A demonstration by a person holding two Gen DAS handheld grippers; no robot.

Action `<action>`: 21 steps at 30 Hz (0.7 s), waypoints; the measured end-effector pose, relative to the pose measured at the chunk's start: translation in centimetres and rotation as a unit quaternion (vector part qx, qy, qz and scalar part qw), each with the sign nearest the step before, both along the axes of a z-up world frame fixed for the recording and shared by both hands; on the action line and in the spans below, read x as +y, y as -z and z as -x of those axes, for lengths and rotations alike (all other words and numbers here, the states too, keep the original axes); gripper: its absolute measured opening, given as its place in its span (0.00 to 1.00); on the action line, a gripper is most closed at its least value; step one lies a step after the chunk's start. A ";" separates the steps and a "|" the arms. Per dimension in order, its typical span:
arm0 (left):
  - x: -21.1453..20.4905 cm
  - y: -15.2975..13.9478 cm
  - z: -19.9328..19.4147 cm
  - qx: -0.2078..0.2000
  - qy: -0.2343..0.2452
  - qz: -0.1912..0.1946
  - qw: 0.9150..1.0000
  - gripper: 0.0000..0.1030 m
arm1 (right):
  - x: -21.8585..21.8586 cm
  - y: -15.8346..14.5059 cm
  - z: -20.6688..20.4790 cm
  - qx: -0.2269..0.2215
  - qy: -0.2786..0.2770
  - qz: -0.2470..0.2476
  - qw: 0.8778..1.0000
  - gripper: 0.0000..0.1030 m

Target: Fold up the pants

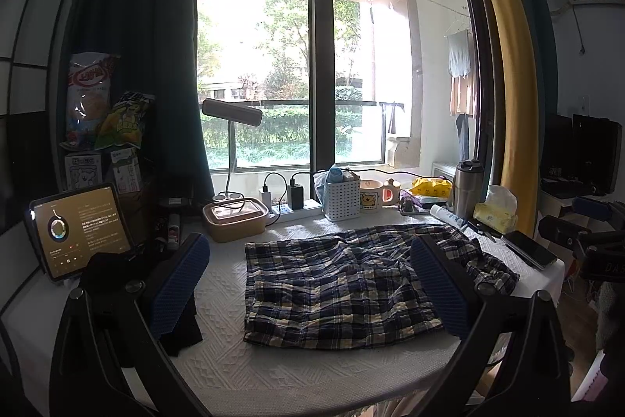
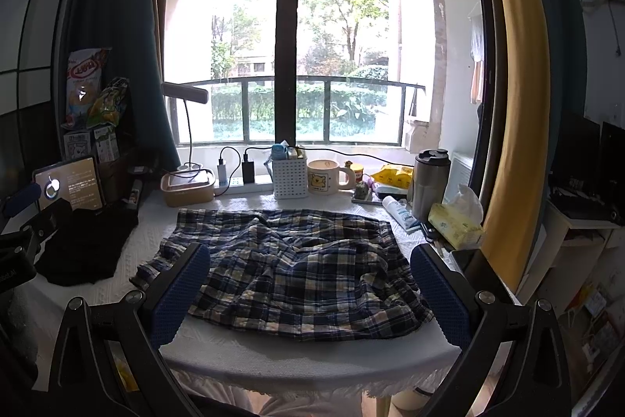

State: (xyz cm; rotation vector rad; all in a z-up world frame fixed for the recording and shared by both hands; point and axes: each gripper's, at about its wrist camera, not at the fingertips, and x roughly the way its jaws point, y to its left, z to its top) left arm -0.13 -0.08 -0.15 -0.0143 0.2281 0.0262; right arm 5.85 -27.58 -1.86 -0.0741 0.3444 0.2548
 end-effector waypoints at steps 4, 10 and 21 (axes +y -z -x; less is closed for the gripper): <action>0.1 0.0 0.0 0.001 -0.001 0.000 1.000 0.99 | -0.1 0.0 0.0 0.000 0.000 0.000 1.000 1.00; 0.1 0.0 0.0 0.001 -0.001 0.000 1.000 0.99 | -0.1 0.0 0.0 0.000 0.000 0.000 1.000 1.00; 0.3 -0.1 0.2 -0.003 -0.004 0.001 1.000 0.99 | -0.1 0.0 0.0 0.000 0.000 0.000 1.000 1.00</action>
